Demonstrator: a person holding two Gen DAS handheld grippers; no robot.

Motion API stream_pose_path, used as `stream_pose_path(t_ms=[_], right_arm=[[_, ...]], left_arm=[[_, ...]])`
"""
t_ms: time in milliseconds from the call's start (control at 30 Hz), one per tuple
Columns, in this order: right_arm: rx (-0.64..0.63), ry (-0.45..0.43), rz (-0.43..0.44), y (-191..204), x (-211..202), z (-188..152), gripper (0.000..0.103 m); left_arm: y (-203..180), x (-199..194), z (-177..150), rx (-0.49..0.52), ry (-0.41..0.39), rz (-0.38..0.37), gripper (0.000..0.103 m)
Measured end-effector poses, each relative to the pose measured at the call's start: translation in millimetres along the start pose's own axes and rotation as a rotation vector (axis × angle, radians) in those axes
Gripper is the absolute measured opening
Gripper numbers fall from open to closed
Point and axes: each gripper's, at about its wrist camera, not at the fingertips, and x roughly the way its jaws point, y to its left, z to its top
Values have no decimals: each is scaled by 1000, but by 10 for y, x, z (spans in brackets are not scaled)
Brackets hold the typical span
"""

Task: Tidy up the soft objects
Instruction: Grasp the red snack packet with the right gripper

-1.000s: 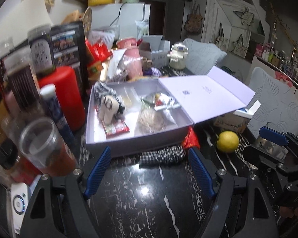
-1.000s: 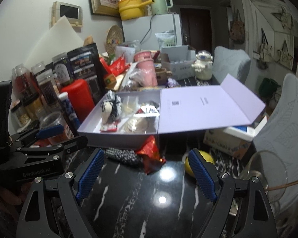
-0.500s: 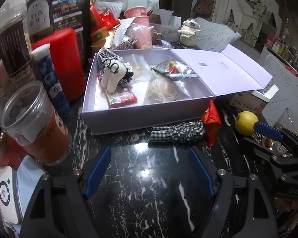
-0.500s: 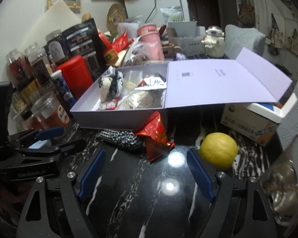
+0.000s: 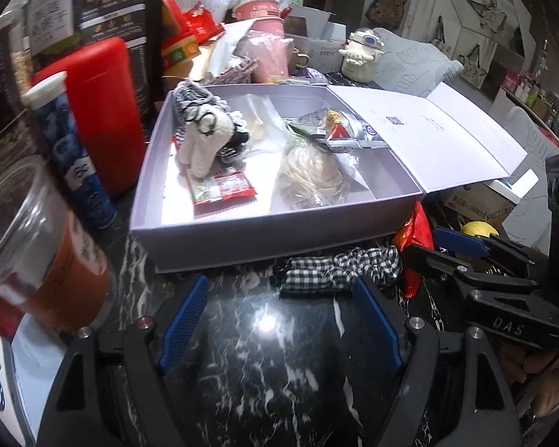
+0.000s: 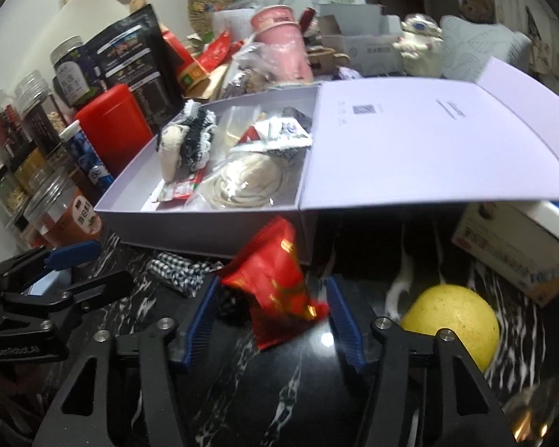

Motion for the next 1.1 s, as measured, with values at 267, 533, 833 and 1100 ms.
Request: stream_pose_path(t_ms=[267, 533, 833, 1100], right_arm=[[-53, 27, 51, 57, 61, -24, 34], [-59, 58, 72, 90, 105, -62, 32], [-60, 76, 81, 146, 143, -71, 33], [-68, 95, 112, 242, 2, -231, 32]], left_arm=[[11, 197, 145, -17, 14, -23, 80], [34, 459, 140, -31, 81, -76, 80], [8, 404, 48, -9, 53, -111, 69], [12, 159, -163, -13, 65, -121, 68]])
